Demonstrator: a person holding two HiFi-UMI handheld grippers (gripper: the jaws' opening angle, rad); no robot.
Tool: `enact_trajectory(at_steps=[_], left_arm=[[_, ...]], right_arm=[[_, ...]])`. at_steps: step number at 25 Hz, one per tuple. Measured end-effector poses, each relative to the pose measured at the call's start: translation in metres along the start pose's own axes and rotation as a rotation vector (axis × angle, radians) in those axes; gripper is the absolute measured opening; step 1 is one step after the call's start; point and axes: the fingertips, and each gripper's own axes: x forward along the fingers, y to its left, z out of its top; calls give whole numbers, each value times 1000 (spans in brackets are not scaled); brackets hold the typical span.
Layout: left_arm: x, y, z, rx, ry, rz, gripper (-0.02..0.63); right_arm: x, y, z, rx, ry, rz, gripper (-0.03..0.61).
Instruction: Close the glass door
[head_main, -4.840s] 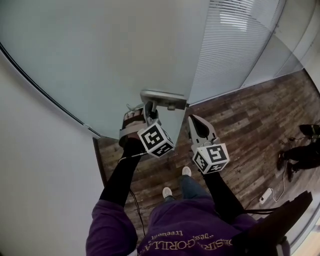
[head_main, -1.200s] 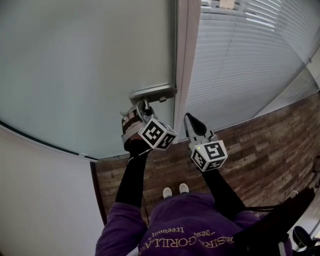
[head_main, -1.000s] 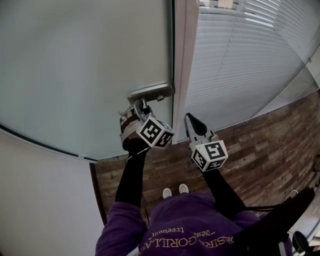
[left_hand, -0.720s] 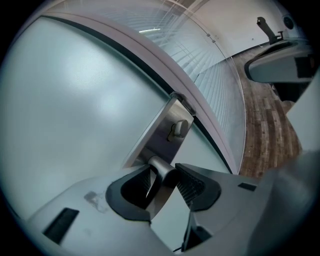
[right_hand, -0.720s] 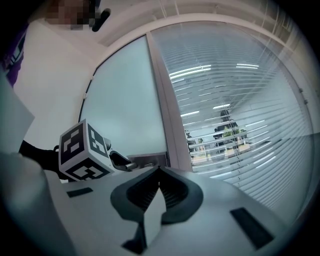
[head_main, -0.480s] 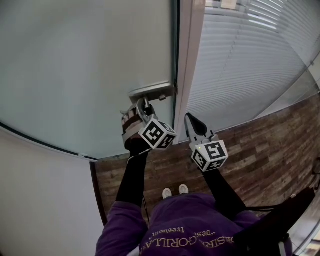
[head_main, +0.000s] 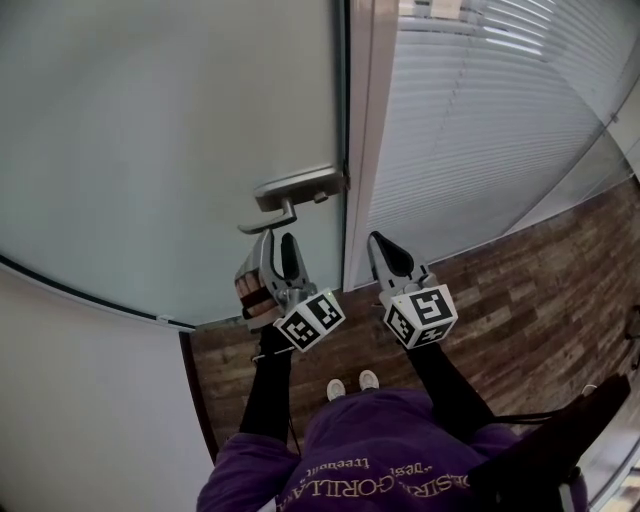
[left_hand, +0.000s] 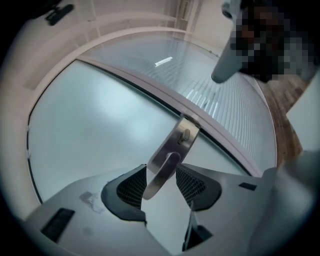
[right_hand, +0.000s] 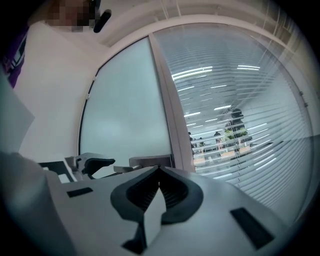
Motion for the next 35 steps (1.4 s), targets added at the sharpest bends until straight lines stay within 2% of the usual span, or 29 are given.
enact_trajectory(at_steps=[2, 4, 6, 8, 12, 15, 16, 18, 20, 21, 22, 26, 35], left_arm=[[-31, 10, -3, -181, -28, 7, 161], [-58, 20, -9, -398, -53, 3, 161], [-78, 36, -8, -603, -114, 14, 161], [-92, 56, -5, -764, -154, 28, 160], [-105, 88, -2, -888, -228, 42, 160], [-108, 95, 9, -1035, -286, -4, 160], [-108, 91, 13, -1056, -287, -23, 160], [-106, 80, 18, -1033, -258, -47, 155], [-104, 69, 20, -987, -224, -48, 86], [-104, 65, 21, -973, -215, -47, 22], [-105, 61, 22, -964, -209, -52, 0], [-106, 51, 24, -968, -195, -84, 0], [-108, 49, 25, -980, -174, -89, 0]], right_arm=[[-3, 5, 6, -3, -10, 13, -9], [-7, 13, 11, 3, -20, 35, -9], [-12, 24, 19, 9, -31, 63, -9], [-20, 36, 29, 17, -48, 86, -9], [-32, 53, 38, 1, -47, 96, -9], [-33, 60, 36, -23, -24, 87, -9], [-34, 61, 36, -26, -18, 82, -9], [-35, 63, 35, -28, -8, 73, -9], [-36, 64, 32, -27, 0, 70, -9], [-37, 65, 31, -27, 3, 70, -9], [-37, 65, 30, -27, 5, 71, -9], [-38, 64, 29, -27, 5, 73, -9], [-39, 64, 28, -28, 10, 77, -9]])
